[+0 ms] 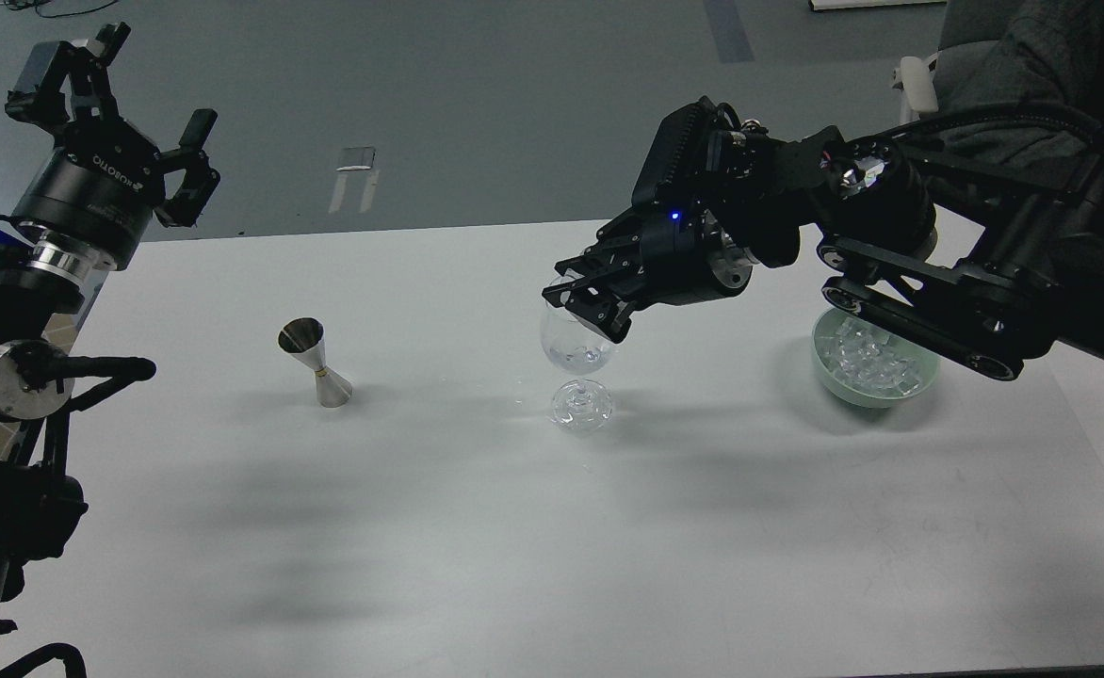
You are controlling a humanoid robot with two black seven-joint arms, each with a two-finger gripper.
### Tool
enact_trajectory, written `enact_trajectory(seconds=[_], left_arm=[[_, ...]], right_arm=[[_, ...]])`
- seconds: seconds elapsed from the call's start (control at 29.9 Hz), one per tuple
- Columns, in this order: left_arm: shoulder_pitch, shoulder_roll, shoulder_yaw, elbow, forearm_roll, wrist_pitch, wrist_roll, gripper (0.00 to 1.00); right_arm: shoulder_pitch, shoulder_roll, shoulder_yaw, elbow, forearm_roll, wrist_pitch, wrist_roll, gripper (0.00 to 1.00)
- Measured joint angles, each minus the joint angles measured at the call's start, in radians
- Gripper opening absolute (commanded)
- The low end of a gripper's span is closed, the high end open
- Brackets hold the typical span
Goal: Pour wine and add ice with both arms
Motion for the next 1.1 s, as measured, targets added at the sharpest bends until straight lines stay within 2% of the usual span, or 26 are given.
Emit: enact_trajectory(seconds=[0.23, 0.6, 0.63, 0.7, 0.74, 0.84, 0.97, 1.1], left_arm=[[0.0, 0.0, 0.0, 0.0, 0.0, 0.0, 0.0, 0.97], [-0.001, 0.001, -0.001, 0.002, 0.0, 0.0, 0.0, 0.97], [-0.001, 0.001, -0.001, 0.002, 0.0, 0.0, 0.0, 0.97], [-0.002, 0.003, -0.001, 0.002, 0.0, 0.0, 0.0, 0.97], [-0.003, 0.003, -0.001, 0.002, 0.0, 0.0, 0.0, 0.97], [-0.013, 0.005, -0.001, 0.005, 0.0, 0.005, 0.0, 0.98], [-0.028, 0.005, -0.001, 0.022, 0.003, 0.011, 0.003, 0.98], [-0.056, -0.003, 0.0, 0.065, 0.005, 0.024, 0.011, 0.98]], right_arm=[[0.003, -0.003, 0.002, 0.002, 0.001, 0.001, 0.001, 0.4], [0.004, -0.006, 0.009, 0.002, 0.0, 0.001, 0.002, 0.4], [0.007, -0.007, 0.014, 0.0, 0.0, 0.001, 0.002, 0.45], [0.021, -0.007, 0.037, -0.006, 0.001, 0.001, 0.001, 0.63], [0.035, -0.007, 0.063, -0.016, 0.005, 0.001, 0.001, 0.78], [0.072, 0.004, 0.176, -0.086, 0.02, -0.003, -0.001, 1.0], [0.099, 0.054, 0.388, -0.277, 0.067, -0.015, 0.002, 1.0], [0.137, 0.099, 0.51, -0.465, 0.107, -0.041, 0.006, 1.0]])
